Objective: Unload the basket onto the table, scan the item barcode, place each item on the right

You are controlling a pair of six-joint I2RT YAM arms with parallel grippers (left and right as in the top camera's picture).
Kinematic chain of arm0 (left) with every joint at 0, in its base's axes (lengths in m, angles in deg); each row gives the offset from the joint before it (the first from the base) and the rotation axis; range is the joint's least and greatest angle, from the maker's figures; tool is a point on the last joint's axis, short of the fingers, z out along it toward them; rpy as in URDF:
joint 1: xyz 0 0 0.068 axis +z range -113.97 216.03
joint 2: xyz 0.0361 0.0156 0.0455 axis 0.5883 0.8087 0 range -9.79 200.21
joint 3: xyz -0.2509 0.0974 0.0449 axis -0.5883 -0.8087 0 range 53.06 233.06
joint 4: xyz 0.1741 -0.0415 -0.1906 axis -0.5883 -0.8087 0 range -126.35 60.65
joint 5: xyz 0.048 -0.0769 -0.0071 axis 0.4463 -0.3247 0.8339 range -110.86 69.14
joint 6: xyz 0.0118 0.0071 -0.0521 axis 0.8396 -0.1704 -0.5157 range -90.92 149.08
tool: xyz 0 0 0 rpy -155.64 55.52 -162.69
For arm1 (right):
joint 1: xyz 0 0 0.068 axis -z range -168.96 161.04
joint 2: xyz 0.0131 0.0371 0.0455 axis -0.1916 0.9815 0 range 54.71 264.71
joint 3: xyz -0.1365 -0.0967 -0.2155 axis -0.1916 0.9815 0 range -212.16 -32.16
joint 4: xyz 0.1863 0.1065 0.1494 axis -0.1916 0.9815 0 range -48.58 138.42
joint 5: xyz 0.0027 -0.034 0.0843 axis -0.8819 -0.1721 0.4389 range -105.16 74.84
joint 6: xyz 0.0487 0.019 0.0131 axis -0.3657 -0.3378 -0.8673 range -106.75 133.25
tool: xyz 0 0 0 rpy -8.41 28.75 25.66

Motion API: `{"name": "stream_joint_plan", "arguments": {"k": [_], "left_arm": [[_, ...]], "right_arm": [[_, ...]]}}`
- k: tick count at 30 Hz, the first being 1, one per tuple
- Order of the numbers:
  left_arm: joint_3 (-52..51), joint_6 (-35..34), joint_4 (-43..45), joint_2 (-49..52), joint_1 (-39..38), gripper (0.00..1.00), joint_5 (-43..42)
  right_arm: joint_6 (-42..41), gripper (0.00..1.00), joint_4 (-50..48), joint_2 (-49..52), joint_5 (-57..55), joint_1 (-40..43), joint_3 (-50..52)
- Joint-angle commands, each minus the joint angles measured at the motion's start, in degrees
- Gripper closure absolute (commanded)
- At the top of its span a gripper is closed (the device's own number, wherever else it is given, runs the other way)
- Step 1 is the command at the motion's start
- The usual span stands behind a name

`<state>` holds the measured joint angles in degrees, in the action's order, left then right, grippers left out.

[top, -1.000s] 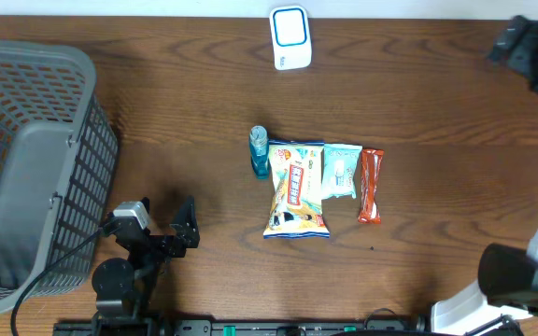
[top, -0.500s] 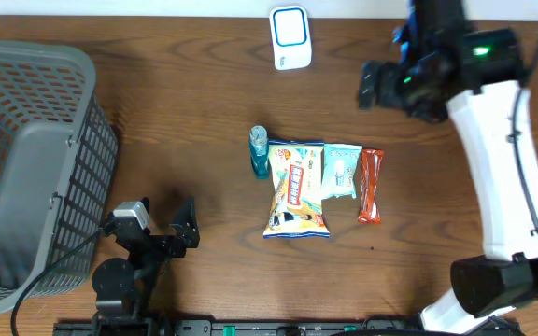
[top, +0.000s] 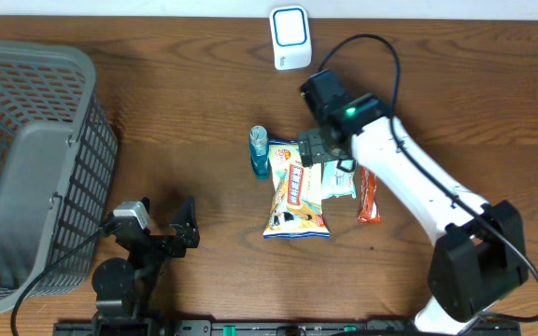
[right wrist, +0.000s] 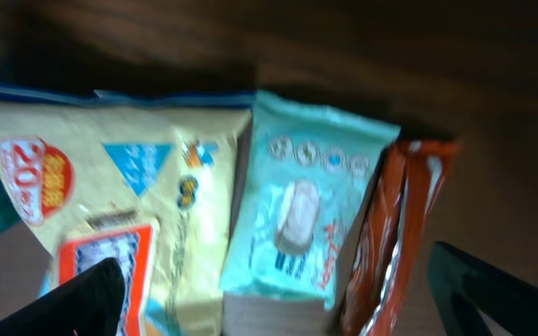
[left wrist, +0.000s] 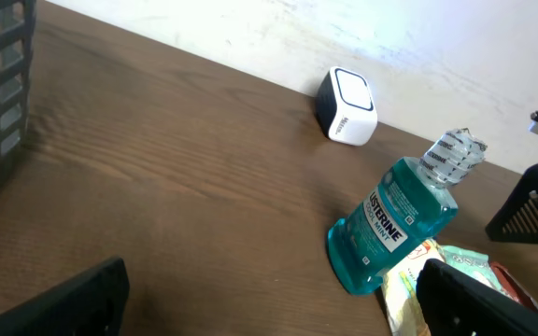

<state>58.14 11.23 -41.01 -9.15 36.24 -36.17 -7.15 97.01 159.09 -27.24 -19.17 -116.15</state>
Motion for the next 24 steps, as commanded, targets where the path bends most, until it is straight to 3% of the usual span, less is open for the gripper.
{"name": "stream_joint_plan", "arguments": {"k": [1, 5, 20, 24], "left_arm": [[-0.9, -0.04, -1.38, -0.04, -0.24, 0.02, -0.52], [-0.9, -0.04, -1.38, -0.04, -0.24, 0.02, -0.55], [-0.9, -0.04, -1.36, -0.04, -0.24, 0.02, -0.55], [-0.9, -0.04, -1.38, -0.04, -0.24, 0.02, -0.55]], "right_arm": [[-1.6, 0.06, -0.13, 2.29, -12.33, -3.28, 0.15], [-4.04, 0.11, -0.11, 7.39, -16.37, -4.61, 0.15], [-3.89, 0.27, 2.82, 21.42, -15.37, -4.55, 0.15], [-2.99, 0.49, 4.48, 23.78, -13.2, -4.55, 0.17]]}}
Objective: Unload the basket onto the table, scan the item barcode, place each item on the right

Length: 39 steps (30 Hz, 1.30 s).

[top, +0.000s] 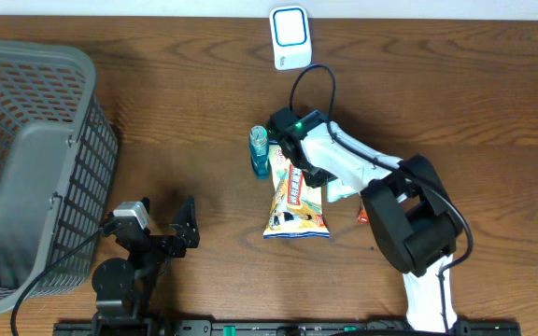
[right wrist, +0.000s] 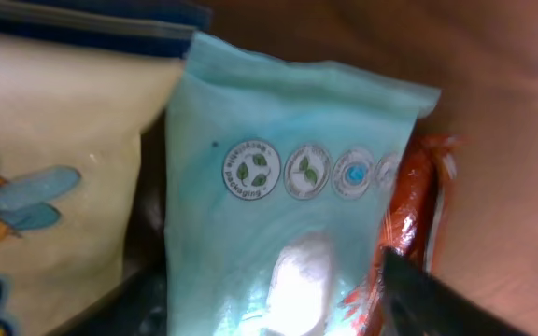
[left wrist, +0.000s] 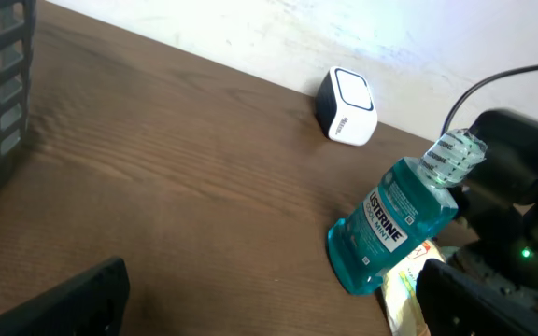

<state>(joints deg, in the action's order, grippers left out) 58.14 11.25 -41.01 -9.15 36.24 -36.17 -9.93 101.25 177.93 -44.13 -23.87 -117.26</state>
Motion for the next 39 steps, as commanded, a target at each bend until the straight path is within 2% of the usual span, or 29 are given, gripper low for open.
{"name": "stream_joint_plan", "arguments": {"k": [1, 4, 7, 12, 17, 23, 29, 35, 39], "left_arm": [[-0.9, -0.07, -1.38, -0.04, -0.24, 0.02, -0.55], [-0.9, -0.07, -1.38, -0.04, -0.24, 0.02, -0.55], [-0.9, -0.07, -1.36, -0.04, -0.24, 0.02, -0.55], [-0.9, -0.07, -1.38, -0.04, -0.24, 0.02, -0.55], [-0.9, -0.07, -1.38, -0.04, -0.24, 0.02, -0.55], [-0.9, -0.07, -1.38, -0.04, -0.24, 0.02, -0.55], [-0.9, -0.07, -1.38, -0.04, -0.24, 0.02, -0.55], [-0.9, -0.07, -1.36, -0.04, -0.24, 0.02, -0.55], [-0.9, -0.07, -1.36, -0.04, -0.24, 0.02, -0.55]], "right_arm": [[0.22, 0.52, 0.42, 5.53, 4.26, 0.15, 1.29], [1.14, 0.64, 0.87, 7.06, 6.1, 0.15, 1.27], [1.18, 0.86, 1.09, 7.65, 8.61, 0.17, 1.27], [5.95, 0.99, 3.98, 7.37, 13.53, 0.57, -2.1], [18.14, 0.99, 12.59, 4.92, 28.5, 1.97, -9.46], [42.51, 0.99, 19.85, -0.61, 56.61, 6.95, -10.95], [56.94, 0.99, 26.34, -2.14, 68.54, 12.63, -10.95], [81.11, 0.99, 37.79, -2.14, 85.05, 16.83, -10.88], [83.23, 0.99, 37.7, -2.25, 88.8, 17.14, -9.9]]}}
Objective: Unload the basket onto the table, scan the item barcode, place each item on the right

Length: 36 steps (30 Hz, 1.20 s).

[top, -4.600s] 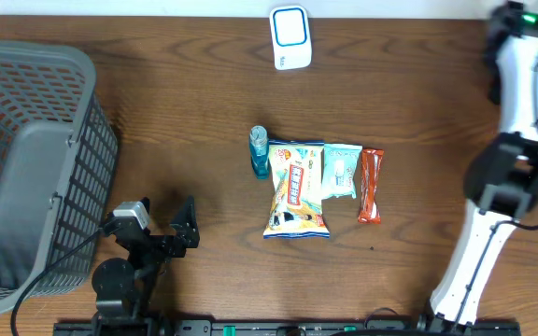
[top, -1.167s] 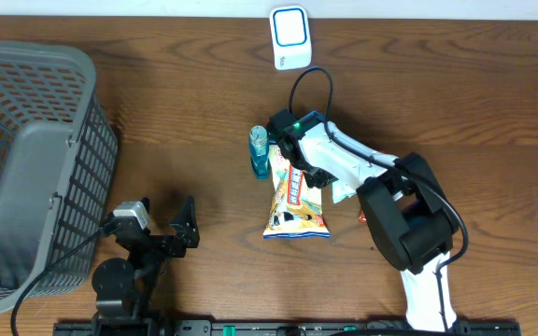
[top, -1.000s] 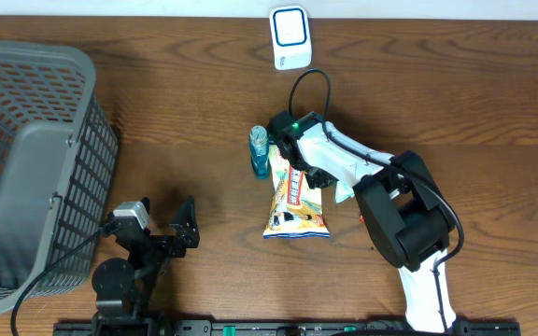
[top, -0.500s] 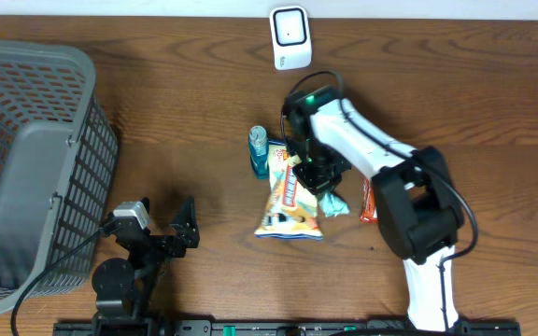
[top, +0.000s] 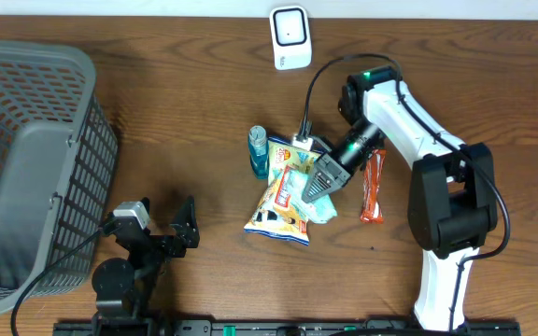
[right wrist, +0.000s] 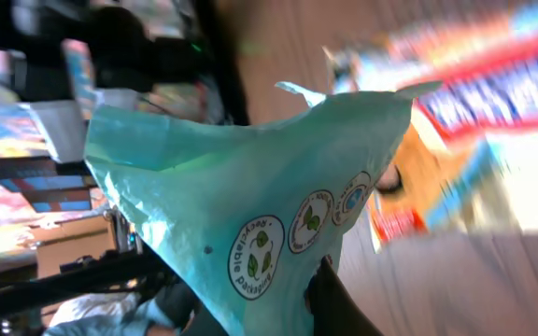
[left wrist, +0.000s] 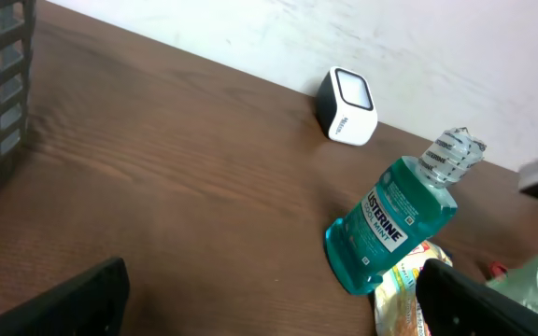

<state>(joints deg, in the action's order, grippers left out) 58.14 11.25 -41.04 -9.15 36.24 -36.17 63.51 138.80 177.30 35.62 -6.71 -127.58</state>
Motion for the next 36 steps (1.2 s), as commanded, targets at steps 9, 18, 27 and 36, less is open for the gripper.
{"name": "stream_joint_plan", "arguments": {"k": [9, 18, 27, 36], "left_arm": [[-0.9, -0.07, -1.33, -0.04, -0.24, 0.02, -0.55], [-0.9, -0.07, -1.36, -0.04, -0.24, 0.02, -0.55], [-0.9, -0.07, -1.33, -0.04, -0.24, 0.02, -0.55], [-0.9, -0.07, -1.36, -0.04, -0.24, 0.02, -0.55]], "right_arm": [[15.37, 0.99, -2.21, -1.6, 2.67, -0.7, 2.95], [-18.14, 0.98, -19.15, -1.6, -13.35, -1.42, 3.28], [-40.24, 0.9, -25.88, -1.6, -40.63, -9.94, 3.28], [-45.46, 0.66, -24.15, -1.73, -46.1, -18.56, 3.26]]}}
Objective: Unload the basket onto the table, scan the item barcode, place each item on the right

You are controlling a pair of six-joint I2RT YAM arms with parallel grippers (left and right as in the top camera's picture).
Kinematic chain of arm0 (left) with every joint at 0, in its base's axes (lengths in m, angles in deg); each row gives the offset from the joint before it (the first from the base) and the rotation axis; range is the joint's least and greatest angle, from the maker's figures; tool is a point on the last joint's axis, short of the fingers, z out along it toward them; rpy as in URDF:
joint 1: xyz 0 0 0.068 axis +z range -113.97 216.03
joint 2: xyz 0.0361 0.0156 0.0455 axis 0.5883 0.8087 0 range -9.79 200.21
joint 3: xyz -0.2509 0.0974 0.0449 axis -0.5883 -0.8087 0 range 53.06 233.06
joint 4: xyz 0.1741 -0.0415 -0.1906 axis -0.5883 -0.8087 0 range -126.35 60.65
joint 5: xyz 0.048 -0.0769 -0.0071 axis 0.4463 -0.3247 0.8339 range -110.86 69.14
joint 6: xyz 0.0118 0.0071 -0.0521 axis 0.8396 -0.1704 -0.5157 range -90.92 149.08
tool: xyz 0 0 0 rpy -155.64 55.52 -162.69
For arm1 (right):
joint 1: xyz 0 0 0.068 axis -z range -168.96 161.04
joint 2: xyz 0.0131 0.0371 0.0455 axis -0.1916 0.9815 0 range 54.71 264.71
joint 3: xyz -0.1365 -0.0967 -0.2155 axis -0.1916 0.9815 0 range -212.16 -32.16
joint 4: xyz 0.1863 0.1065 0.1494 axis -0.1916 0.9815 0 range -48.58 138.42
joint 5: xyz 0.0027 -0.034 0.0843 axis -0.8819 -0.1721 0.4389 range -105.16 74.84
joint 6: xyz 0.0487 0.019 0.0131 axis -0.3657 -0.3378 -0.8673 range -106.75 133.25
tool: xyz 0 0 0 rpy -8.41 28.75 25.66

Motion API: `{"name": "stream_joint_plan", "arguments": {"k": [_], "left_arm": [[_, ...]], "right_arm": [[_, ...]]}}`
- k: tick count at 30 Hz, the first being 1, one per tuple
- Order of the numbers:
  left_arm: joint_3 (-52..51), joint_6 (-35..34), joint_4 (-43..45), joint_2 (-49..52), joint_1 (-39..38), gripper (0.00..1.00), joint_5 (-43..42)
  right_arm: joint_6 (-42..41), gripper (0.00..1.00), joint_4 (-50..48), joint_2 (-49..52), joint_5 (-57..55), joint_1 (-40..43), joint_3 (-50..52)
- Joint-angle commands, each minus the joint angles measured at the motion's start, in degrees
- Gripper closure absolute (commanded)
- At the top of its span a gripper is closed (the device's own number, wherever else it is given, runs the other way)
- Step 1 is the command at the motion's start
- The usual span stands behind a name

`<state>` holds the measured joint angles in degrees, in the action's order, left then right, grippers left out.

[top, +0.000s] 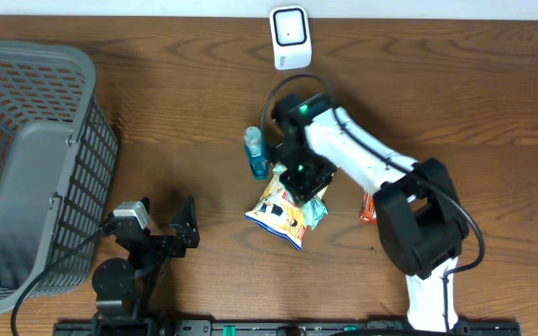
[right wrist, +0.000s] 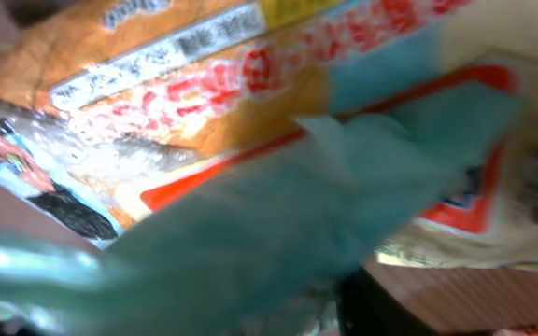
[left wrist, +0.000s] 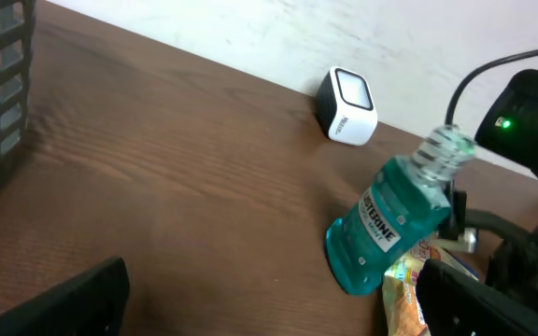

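My right gripper (top: 304,177) is shut on a pale teal snack packet (right wrist: 250,243), holding it low over a yellow snack bag (top: 281,209). A corner of the packet (top: 318,213) shows beside the bag in the overhead view. In the right wrist view the packet is blurred and fills the lower frame, with the yellow bag (right wrist: 250,84) behind it. The white barcode scanner (top: 290,37) stands at the table's far edge. My left gripper (top: 171,233) rests open and empty near the front edge, far from the items.
A teal mouthwash bottle (top: 255,152) lies just left of the right gripper, its cap (left wrist: 442,149) close to the arm. An orange bar wrapper (top: 367,207) lies to the right. A large grey basket (top: 26,168) fills the left side.
The right gripper, still shut on the teal packet, has moved left from beside the yellow bag to over it, with the wrist turned. The mouthwash bottle has shifted slightly left.
The right gripper first hung open above the packets. Then it was down at the teal packet. Later it held the packet lifted to the right of the yellow bag, which had shifted. Now it holds the packet over the bag. The left arm stayed still.
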<state>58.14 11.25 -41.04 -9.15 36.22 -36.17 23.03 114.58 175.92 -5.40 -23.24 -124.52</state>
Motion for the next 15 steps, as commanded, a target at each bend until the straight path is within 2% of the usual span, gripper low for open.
{"name": "stream_joint_plan", "arguments": {"k": [1, 3, 7, 15], "left_arm": [[-0.9, -0.07, -1.36, -0.04, -0.22, 0.02, -0.55], [-0.9, -0.07, -1.36, -0.04, -0.22, 0.02, -0.55], [-0.9, -0.04, -1.36, -0.04, -0.22, 0.02, -0.55], [-0.9, -0.07, -1.36, -0.04, -0.22, 0.02, -0.55]], "right_arm": [[-6.93, 0.7, 0.07, -0.35, -7.28, -2.49, 0.2], [-11.76, 0.84, 0.5, -0.37, -12.24, -3.02, 0.2], [-15.39, 0.98, 2.4, -1.42, -14.78, -3.32, 0.0], [-15.82, 0.99, 2.73, -8.02, -12.79, -3.23, -0.26]]}}
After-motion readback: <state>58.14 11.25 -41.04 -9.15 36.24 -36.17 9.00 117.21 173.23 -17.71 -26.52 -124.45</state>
